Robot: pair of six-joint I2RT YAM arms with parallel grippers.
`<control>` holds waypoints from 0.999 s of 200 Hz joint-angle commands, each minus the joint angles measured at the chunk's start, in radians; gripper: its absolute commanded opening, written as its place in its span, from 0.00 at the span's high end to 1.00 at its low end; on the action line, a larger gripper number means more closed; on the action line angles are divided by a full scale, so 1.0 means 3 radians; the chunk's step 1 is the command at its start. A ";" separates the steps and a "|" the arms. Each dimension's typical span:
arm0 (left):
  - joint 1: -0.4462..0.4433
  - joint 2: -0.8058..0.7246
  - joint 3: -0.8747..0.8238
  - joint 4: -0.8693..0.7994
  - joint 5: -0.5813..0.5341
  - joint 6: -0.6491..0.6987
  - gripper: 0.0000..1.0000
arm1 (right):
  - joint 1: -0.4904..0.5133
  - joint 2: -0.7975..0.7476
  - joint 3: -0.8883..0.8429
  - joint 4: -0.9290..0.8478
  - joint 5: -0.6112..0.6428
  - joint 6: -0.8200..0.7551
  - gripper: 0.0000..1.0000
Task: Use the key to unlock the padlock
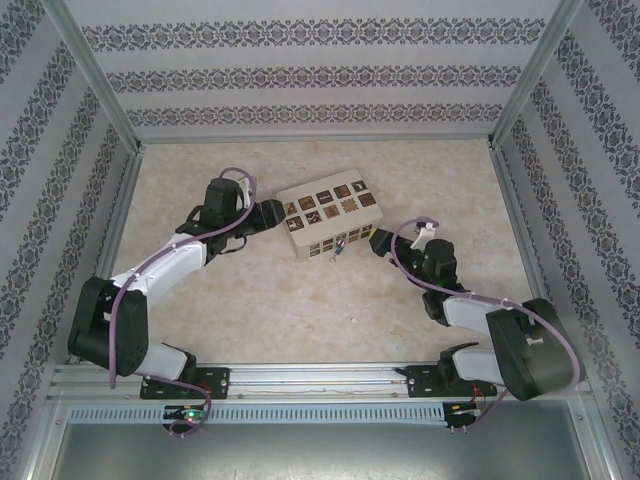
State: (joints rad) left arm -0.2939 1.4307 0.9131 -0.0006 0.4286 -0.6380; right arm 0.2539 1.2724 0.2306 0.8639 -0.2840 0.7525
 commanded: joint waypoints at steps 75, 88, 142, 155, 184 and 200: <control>-0.0165 0.0381 0.0576 -0.0217 0.0428 -0.0021 0.50 | 0.0009 0.0243 0.0083 0.0089 -0.0631 -0.0024 0.16; -0.0216 0.0474 0.0654 -0.0217 0.0456 -0.0031 0.51 | 0.0041 0.0373 0.0132 0.0156 -0.0677 -0.0003 0.20; -0.0391 0.0923 0.1004 -0.0307 0.0544 -0.0062 0.53 | 0.0175 0.1160 0.0317 0.0878 -0.0768 0.0284 0.32; -0.0432 0.1019 0.1079 -0.0339 0.0555 -0.0053 0.54 | 0.0196 0.1398 0.0357 0.1144 -0.0802 0.0391 0.37; -0.0486 0.1172 0.1134 -0.0371 0.0545 -0.0071 0.55 | 0.0207 0.1825 0.0357 0.1709 -0.0700 0.0648 0.42; -0.0500 0.1232 0.1131 -0.0399 0.0529 -0.0087 0.56 | 0.0242 0.1955 0.0507 0.1733 -0.0742 0.0688 0.43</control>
State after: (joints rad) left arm -0.4305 1.7786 1.2308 -0.0708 0.5758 -0.6518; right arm 0.3058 1.8088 0.3309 1.2274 -0.4942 0.9020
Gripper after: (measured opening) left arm 0.446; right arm 0.574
